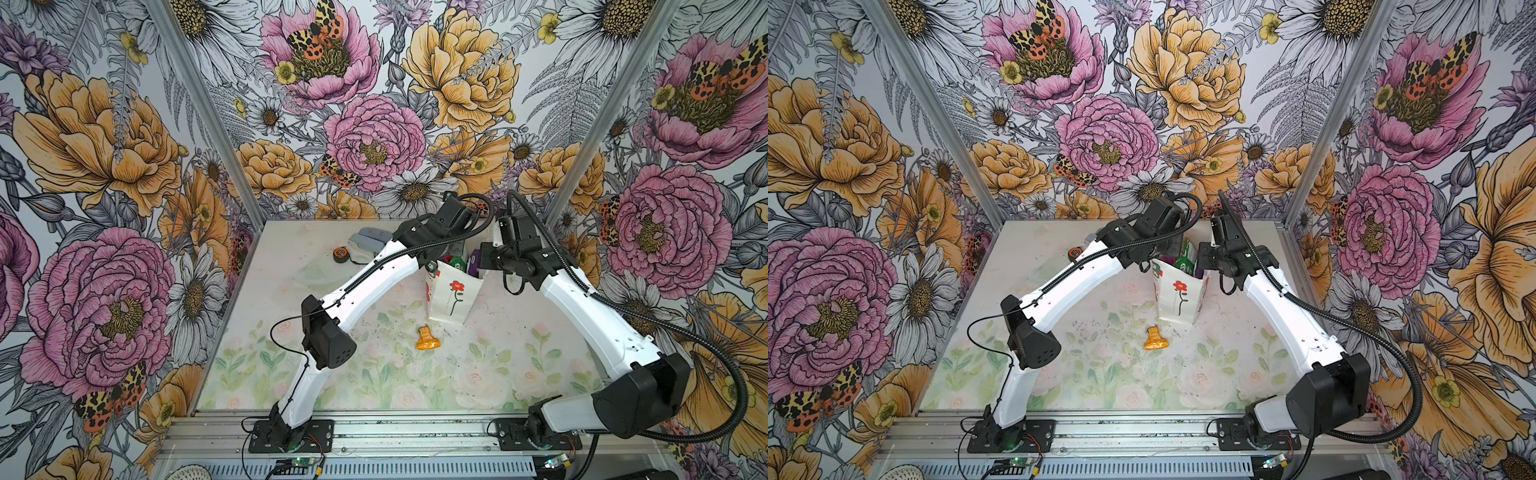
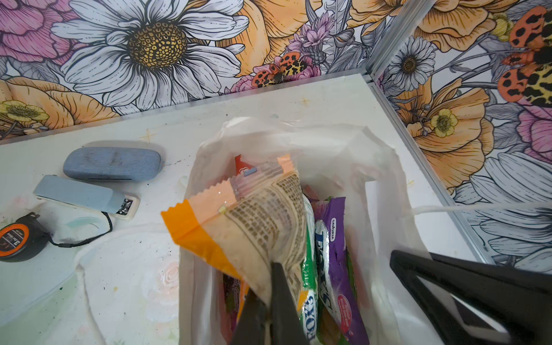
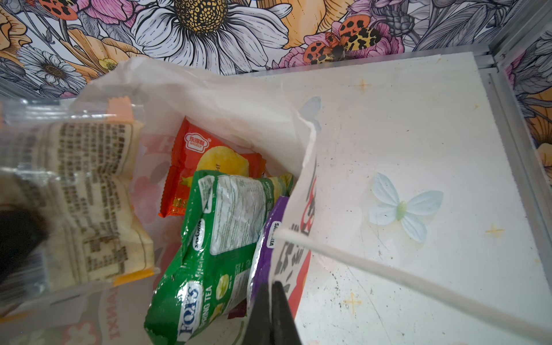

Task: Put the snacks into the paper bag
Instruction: 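Lower the packet into the bag and open the left gripper, then lift the left gripper out and swing it toward the small orange wrapper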

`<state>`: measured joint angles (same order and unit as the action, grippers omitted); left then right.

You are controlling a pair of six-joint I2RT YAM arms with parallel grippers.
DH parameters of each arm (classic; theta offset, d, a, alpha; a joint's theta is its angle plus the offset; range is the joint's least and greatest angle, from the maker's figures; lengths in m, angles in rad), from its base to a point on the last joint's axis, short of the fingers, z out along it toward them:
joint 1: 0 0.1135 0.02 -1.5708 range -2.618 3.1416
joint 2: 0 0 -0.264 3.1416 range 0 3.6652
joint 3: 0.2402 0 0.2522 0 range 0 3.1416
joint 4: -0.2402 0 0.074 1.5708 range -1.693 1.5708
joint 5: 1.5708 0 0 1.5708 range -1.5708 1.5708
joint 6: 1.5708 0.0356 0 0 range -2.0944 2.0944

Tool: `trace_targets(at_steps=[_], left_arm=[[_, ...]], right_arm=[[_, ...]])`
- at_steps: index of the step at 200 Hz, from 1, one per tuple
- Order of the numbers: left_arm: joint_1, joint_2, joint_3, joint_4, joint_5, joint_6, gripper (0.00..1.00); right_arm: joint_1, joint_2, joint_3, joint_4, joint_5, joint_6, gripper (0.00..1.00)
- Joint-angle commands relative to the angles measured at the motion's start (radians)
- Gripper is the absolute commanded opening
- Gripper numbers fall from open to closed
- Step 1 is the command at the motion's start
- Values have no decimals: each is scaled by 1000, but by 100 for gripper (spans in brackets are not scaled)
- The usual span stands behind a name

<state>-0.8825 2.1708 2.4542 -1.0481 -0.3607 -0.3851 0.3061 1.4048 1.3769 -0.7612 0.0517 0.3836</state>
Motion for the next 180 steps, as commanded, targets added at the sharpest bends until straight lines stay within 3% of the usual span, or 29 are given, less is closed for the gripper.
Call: trace_targets(at_steps=[1, 39, 70, 88, 180], left_arm=[[-1, 26, 53, -40, -50, 2, 1], [5, 66, 100, -46, -37, 4, 5], [11, 65, 117, -46, 27, -15, 29], [10, 54, 124, -46, 38, -20, 37], [10, -93, 0, -44, 66, -5, 47]], right_arm=[[1, -25, -18, -44, -32, 1, 0], [3, -23, -19, -41, -35, 9, 0], [3, -28, -20, -41, -34, 11, 0], [3, -30, -24, -41, -33, 9, 0], [3, -28, -24, -41, -32, 11, 0]])
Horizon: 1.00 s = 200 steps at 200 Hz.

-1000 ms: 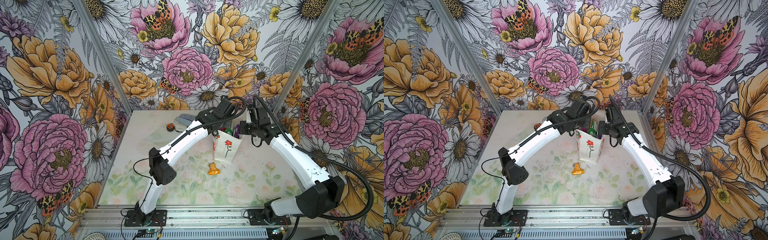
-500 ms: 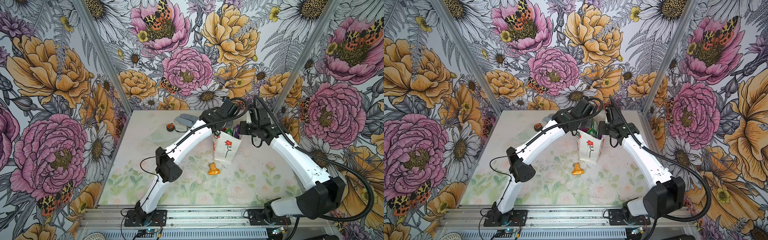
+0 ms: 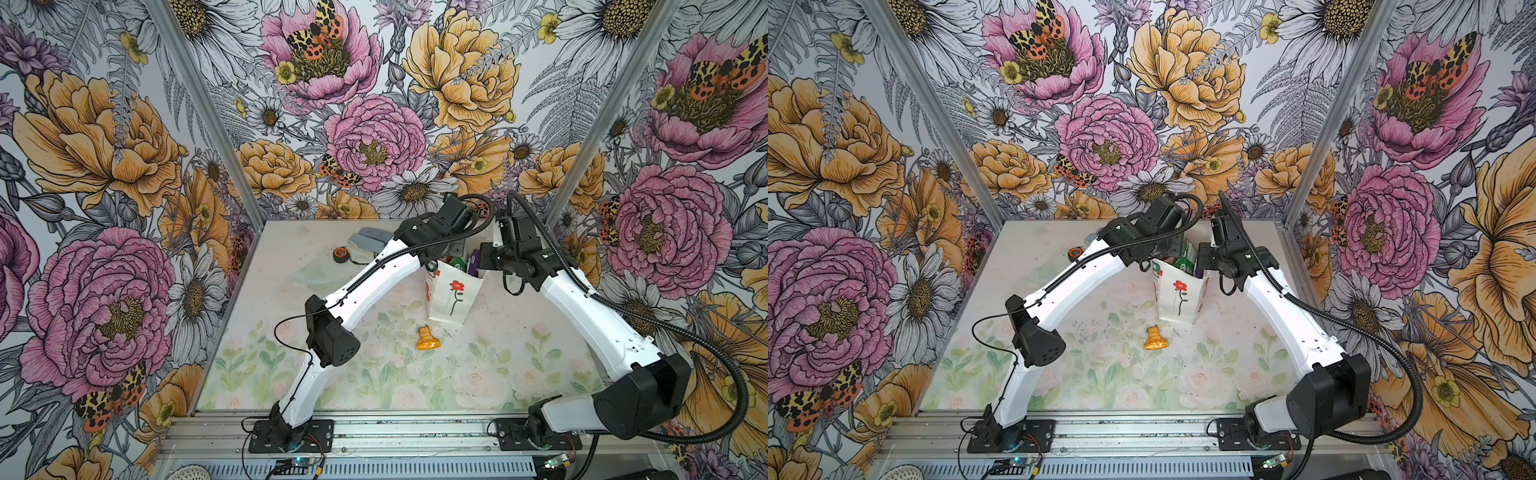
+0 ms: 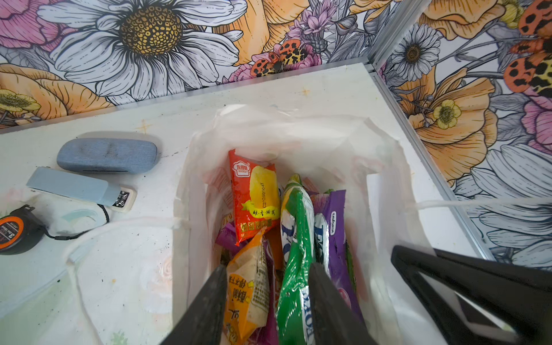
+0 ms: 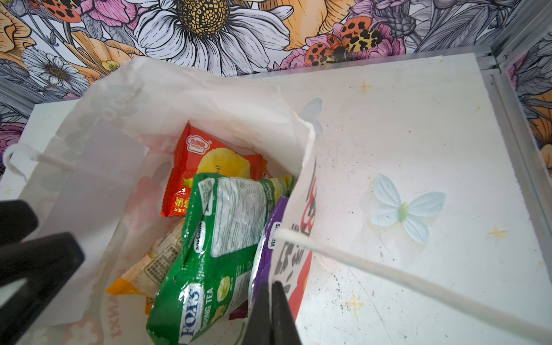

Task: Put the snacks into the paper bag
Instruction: 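Lift the left gripper out and swing it toward the small orange wrapper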

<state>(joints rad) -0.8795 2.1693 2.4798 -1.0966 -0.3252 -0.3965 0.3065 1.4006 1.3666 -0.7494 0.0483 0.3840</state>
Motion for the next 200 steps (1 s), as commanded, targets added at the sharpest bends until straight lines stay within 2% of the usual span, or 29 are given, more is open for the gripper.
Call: trace_targets(at_steps=[1, 65, 110, 151, 171, 200], left_arm=[[7, -94, -28, 4, 32, 8, 47], [-23, -326, -296, 13, -53, 56, 59], [-57, -558, -637, 131, -64, 83, 70], [-59, -749, -938, 259, -78, -25, 75], [-58, -838, -1084, 317, -79, -96, 84], [-53, -896, -1234, 351, -54, -205, 87]], right_arm=[[3, -24, -14, -53, -28, 11, 0], [3, -26, -18, -53, -18, 6, 0], [3, -24, -31, -48, -9, 8, 0], [2, -28, -31, -45, -11, 6, 0], [2, -30, -32, -45, -12, 4, 0], [2, -32, -34, -44, -13, 9, 0]])
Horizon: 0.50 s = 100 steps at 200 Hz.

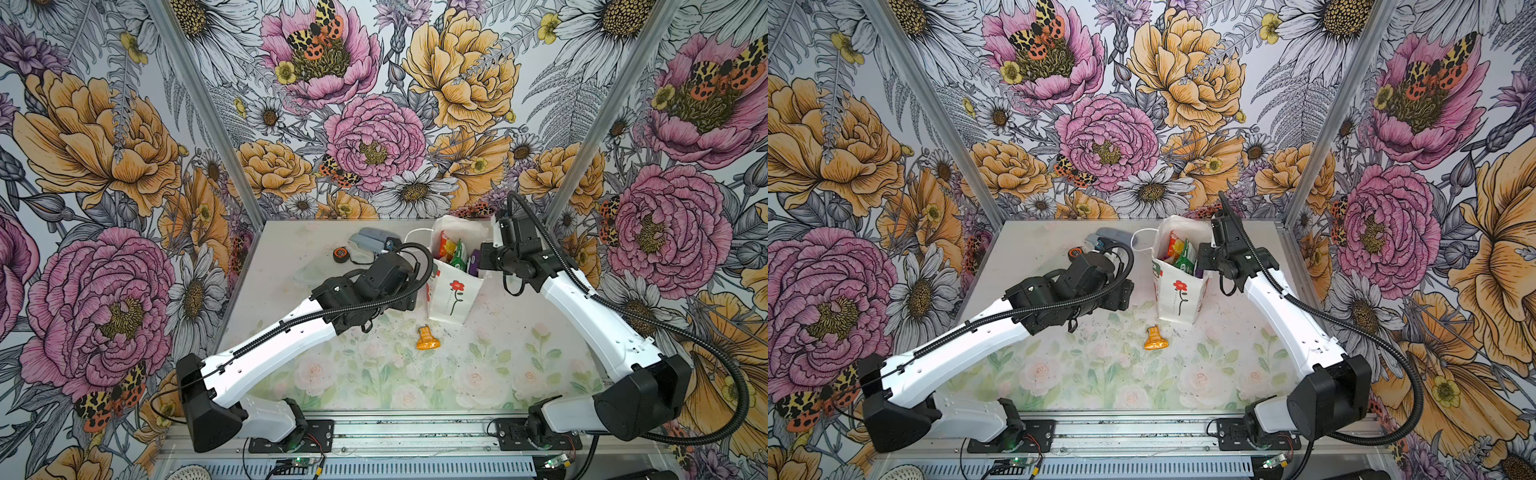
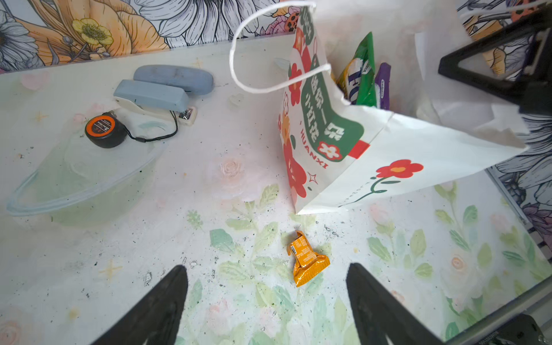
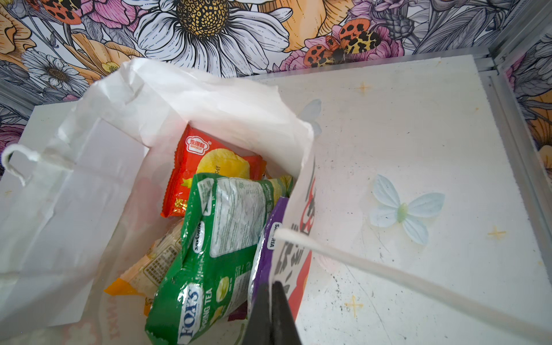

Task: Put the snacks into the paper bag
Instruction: 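Lift the left gripper out and swing it toward the small orange wrapper, then lower the left gripper and close it on the small orange wrapper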

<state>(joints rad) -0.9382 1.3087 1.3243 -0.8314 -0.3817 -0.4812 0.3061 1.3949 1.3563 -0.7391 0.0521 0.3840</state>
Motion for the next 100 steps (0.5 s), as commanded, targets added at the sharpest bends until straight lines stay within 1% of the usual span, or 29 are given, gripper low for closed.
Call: trace_targets(at_steps=[1, 24, 59, 100], left_arm=[[6, -35, -82, 86, 3, -123, 87], [-2, -34, -162, 108, 22, -206, 88], [-27, -11, -290, 210, 65, -330, 90], [-69, 79, -336, 284, 90, -384, 93]], right_arm=[[2, -26, -24, -55, -17, 9, 0], [3, -28, -28, -52, -17, 9, 0], [4, -34, -30, -52, -14, 6, 0], [3, -38, -36, -51, -11, 8, 0]])
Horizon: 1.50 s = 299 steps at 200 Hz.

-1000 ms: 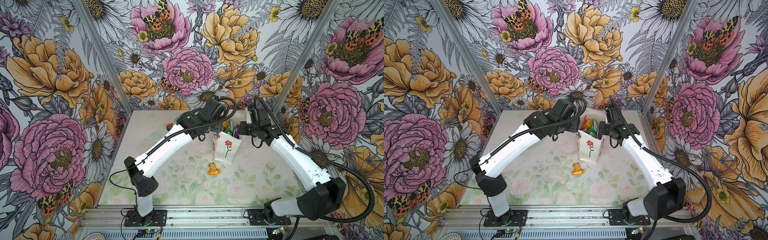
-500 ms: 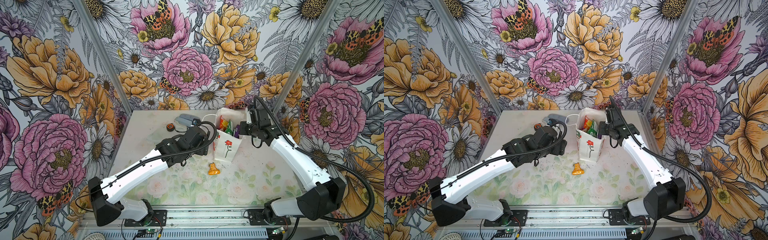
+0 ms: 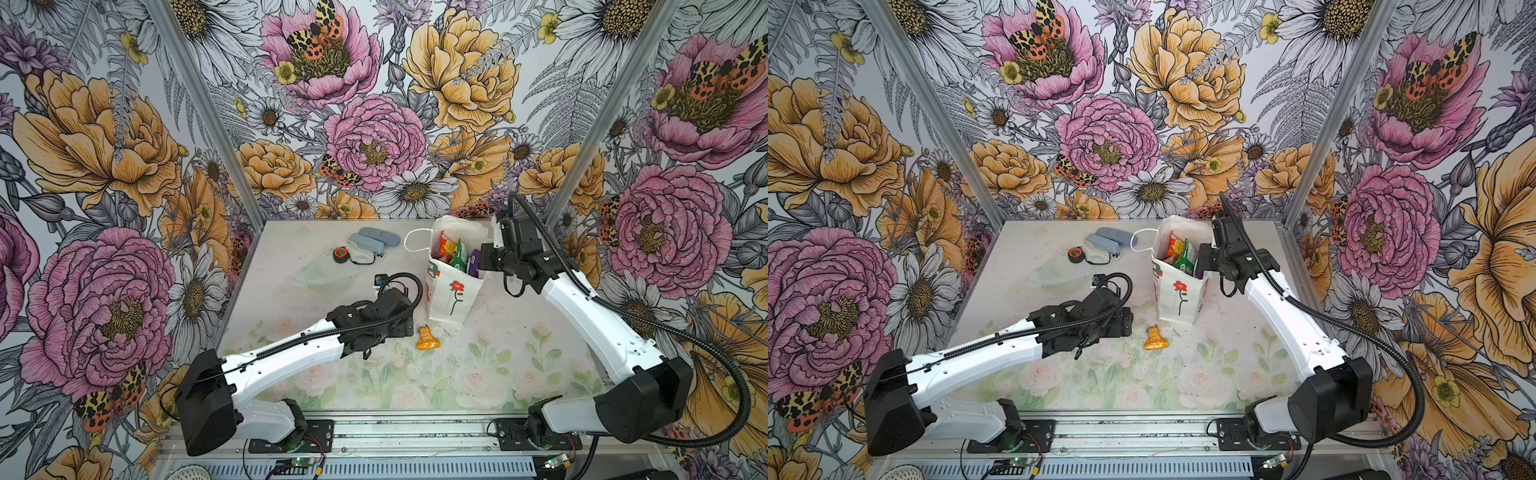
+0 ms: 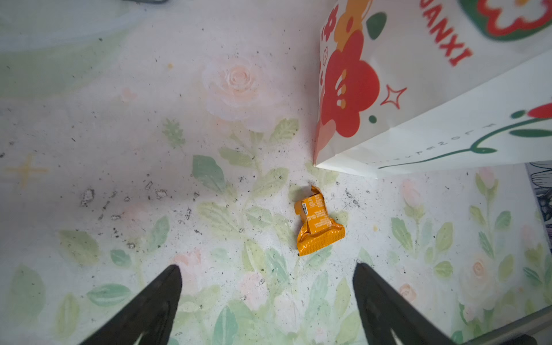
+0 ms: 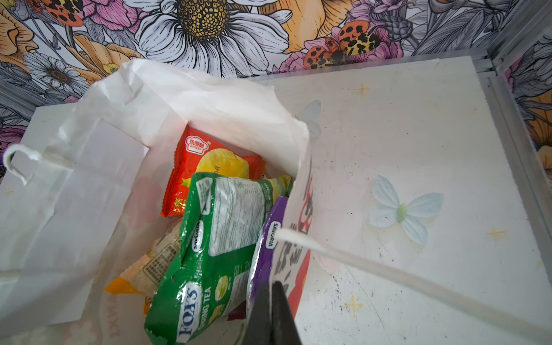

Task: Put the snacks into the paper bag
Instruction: 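Lower the left gripper and close it on the small orange wrapper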

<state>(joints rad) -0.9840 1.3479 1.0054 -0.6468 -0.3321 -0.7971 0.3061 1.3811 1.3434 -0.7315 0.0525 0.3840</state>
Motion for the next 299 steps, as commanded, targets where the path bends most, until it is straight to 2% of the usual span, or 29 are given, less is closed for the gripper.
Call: trace_targets(at_steps=[1, 72, 170, 202, 241, 274, 299], left_arm=[[-24, 42, -19, 102, 42, -71, 93], [-44, 253, -45, 339, 174, -100, 94], [-34, 502, 121, 266, 161, -55, 94], [-32, 551, 170, 232, 140, -57, 91], [-33, 577, 191, 189, 131, -59, 78], [-33, 553, 164, 172, 68, -62, 55], [-33, 526, 134, 173, 51, -70, 45]], right_arm=[[2, -25, -23, -59, -11, 7, 0], [1, -27, -34, -54, -13, 9, 0], [1, -31, -46, -48, -12, 12, 0], [1, -32, -48, -48, -14, 13, 0], [1, -35, -53, -48, -8, 12, 0], [1, -34, -55, -48, -7, 12, 0], [0, -33, -53, -46, -8, 13, 0]])
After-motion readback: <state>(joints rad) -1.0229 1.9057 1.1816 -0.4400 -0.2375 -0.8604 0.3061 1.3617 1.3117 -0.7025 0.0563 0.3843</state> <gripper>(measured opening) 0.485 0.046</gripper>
